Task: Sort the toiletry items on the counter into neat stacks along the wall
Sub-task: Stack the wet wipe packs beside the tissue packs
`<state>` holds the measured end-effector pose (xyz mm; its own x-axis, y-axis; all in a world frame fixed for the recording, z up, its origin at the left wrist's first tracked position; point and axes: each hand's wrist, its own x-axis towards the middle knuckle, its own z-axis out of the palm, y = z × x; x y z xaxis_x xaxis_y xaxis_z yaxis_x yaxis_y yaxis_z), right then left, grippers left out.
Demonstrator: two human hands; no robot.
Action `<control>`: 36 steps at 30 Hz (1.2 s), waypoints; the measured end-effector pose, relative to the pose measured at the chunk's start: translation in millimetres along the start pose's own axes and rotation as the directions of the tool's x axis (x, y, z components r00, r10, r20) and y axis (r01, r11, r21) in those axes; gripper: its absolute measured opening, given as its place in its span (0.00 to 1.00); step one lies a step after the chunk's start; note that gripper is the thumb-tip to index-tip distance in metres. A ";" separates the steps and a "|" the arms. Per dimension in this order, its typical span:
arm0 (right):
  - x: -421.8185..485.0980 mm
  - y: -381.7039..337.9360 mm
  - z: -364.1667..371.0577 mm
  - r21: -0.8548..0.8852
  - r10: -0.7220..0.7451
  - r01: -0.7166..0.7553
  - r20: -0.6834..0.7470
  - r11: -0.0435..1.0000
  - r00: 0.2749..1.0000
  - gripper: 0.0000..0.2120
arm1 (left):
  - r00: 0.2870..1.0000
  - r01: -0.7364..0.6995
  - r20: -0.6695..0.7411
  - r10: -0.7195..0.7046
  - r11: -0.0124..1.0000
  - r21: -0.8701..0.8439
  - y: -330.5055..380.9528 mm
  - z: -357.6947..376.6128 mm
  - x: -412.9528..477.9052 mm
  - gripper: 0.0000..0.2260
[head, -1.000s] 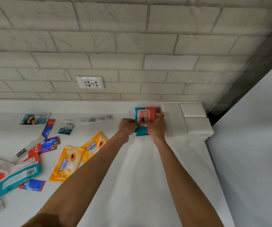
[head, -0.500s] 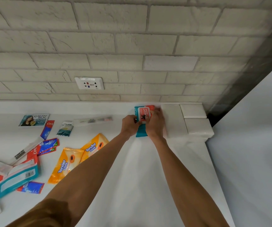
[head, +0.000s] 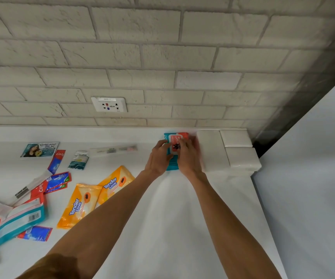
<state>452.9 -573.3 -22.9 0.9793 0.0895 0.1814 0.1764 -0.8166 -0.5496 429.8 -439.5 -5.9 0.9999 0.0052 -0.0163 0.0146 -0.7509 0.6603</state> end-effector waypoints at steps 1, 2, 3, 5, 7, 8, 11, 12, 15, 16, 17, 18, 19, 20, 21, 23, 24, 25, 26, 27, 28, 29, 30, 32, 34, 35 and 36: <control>1.8 0.4 0.5 -0.029 -0.015 0.015 0.012 0.999 1.000 0.23 | 1.000 -0.021 0.000 0.021 0.999 0.035 -3.0 1.7 -0.8 0.21; 2.0 -0.4 -1.1 -0.064 -0.020 0.023 0.047 0.998 0.999 0.27 | 0.999 -0.042 0.003 0.042 0.996 0.077 -5.7 2.7 -1.4 0.22; 2.8 1.6 0.6 -0.090 -0.048 0.054 0.061 0.994 0.997 0.28 | 0.998 -0.059 0.014 0.057 0.991 0.122 -8.2 3.1 -1.8 0.24; 0.7 0.0 0.0 -0.078 -0.058 0.064 0.085 0.995 0.995 0.30 | 0.996 -0.085 0.036 0.079 0.978 0.189 -11.8 2.2 -1.6 0.25; -2.0 -0.5 2.9 -0.091 -0.058 0.069 0.118 0.993 0.991 0.33 | 0.993 -0.112 0.051 0.102 0.966 0.232 -14.1 0.4 0.8 0.26; -3.1 -0.5 4.1 -0.105 -0.050 0.065 0.138 0.992 0.989 0.36 | 0.992 -0.124 0.056 0.113 0.961 0.247 -15.2 -0.7 2.4 0.26; -5.2 -0.7 6.9 -0.169 -0.051 0.078 0.162 0.982 0.986 0.42 | 0.989 -0.142 0.063 0.130 0.955 0.262 -14.9 -2.0 4.2 0.26; -5.2 -1.1 6.3 -0.183 -0.050 0.082 0.172 0.980 0.984 0.43 | 0.990 -0.141 0.064 0.128 0.954 0.264 -13.8 -1.8 4.0 0.27; -5.3 2.1 7.8 -0.221 -0.071 0.114 0.195 0.969 0.978 0.46 | 0.993 -0.118 0.057 0.107 0.955 0.273 -10.9 0.5 1.7 0.27; -5.7 3.5 8.4 -0.228 -0.081 0.126 0.197 0.966 0.977 0.47 | 0.993 -0.114 0.054 0.103 0.954 0.277 -10.5 1.5 1.4 0.28; -6.2 5.3 9.2 -0.233 -0.089 0.135 0.199 0.963 0.976 0.48 | 0.994 -0.108 0.052 0.098 0.954 0.279 -9.8 2.6 0.9 0.28; -6.8 6.2 9.7 -0.232 -0.092 0.138 0.198 0.963 0.976 0.48 | 0.995 -0.102 0.050 0.092 0.954 0.281 -9.3 3.4 0.6 0.28; -6.8 7.6 11.1 -0.231 -0.093 0.138 0.195 0.963 0.976 0.48 | 0.995 -0.096 0.049 0.085 0.954 0.285 -9.0 3.9 0.5 0.28; -7.0 8.2 11.8 -0.234 -0.091 0.137 0.197 0.962 0.976 0.48 | 0.996 -0.091 0.048 0.080 0.952 0.291 -9.0 4.4 0.3 0.29; -7.2 8.6 12.8 -0.245 -0.092 0.139 0.195 0.960 0.976 0.48 | 0.996 -0.088 0.049 0.077 0.950 0.299 -9.4 5.4 0.0 0.29; -8.3 8.8 14.9 -0.274 -0.096 0.146 0.191 0.951 0.977 0.47 | 0.996 -0.087 0.055 0.073 0.943 0.320 -11.4 7.7 -0.4 0.30; -8.8 8.9 15.8 -0.285 -0.092 0.145 0.189 0.948 0.978 0.47 | 0.996 -0.087 0.060 0.071 0.939 0.332 -12.4 8.7 -0.5 0.30; -9.0 9.5 17.1 -0.295 -0.090 0.144 0.188 0.945 0.978 0.47 | 0.995 -0.088 0.068 0.069 0.934 0.346 -13.1 9.2 -0.5 0.31; -9.4 9.9 18.0 -0.302 -0.089 0.143 0.187 0.942 0.978 0.47 | 0.995 -0.091 0.075 0.069 0.929 0.358 -13.2 9.6 -0.7 0.32; -9.6 10.6 18.9 -0.305 -0.088 0.143 0.187 0.941 0.978 0.47 | 0.994 -0.095 0.082 0.069 0.925 0.367 -13.1 9.3 -0.7 0.32; -9.6 10.1 18.4 -0.303 -0.083 0.140 0.192 0.943 0.978 0.48 | 0.994 -0.098 0.088 0.070 0.922 0.374 -12.4 8.4 -1.1 0.32; -9.2 9.8 18.2 -0.295 -0.079 0.136 0.197 0.946 0.977 0.48 | 0.993 -0.101 0.092 0.070 0.919 0.382 -11.8 7.2 -1.6 0.32; -8.6 8.2 16.7 -0.280 -0.072 0.129 0.203 0.951 0.977 0.49 | 0.993 -0.106 0.096 0.074 0.914 0.391 -11.4 5.9 -2.1 0.33; -7.5 4.2 13.5 -0.248 -0.049 0.101 0.208 0.963 0.977 0.48 | 0.991 -0.119 0.108 0.082 0.903 0.412 -11.6 4.7 -4.3 0.33; -6.0 0.1 10.5 -0.229 -0.023 0.071 0.206 0.971 0.978 0.47 | 0.990 -0.126 0.115 0.085 0.900 0.418 -12.9 4.3 -6.9 0.33; -5.5 -1.3 9.4 -0.227 -0.015 0.062 0.201 0.972 0.979 0.46 | 0.990 -0.126 0.114 0.086 0.902 0.414 -13.4 4.1 -8.5 0.32; -5.3 -2.3 8.5 -0.227 -0.007 0.052 0.197 0.973 0.980 0.45 | 0.990 -0.124 0.109 0.086 0.903 0.410 -14.0 4.2 -10.0 0.31</control>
<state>448.1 -567.1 -29.5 0.9785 0.2053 0.0212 0.2001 -0.9188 -0.3403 419.5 -431.8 -18.1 0.9905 -0.1313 -0.0410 -0.1139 -0.9501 0.2904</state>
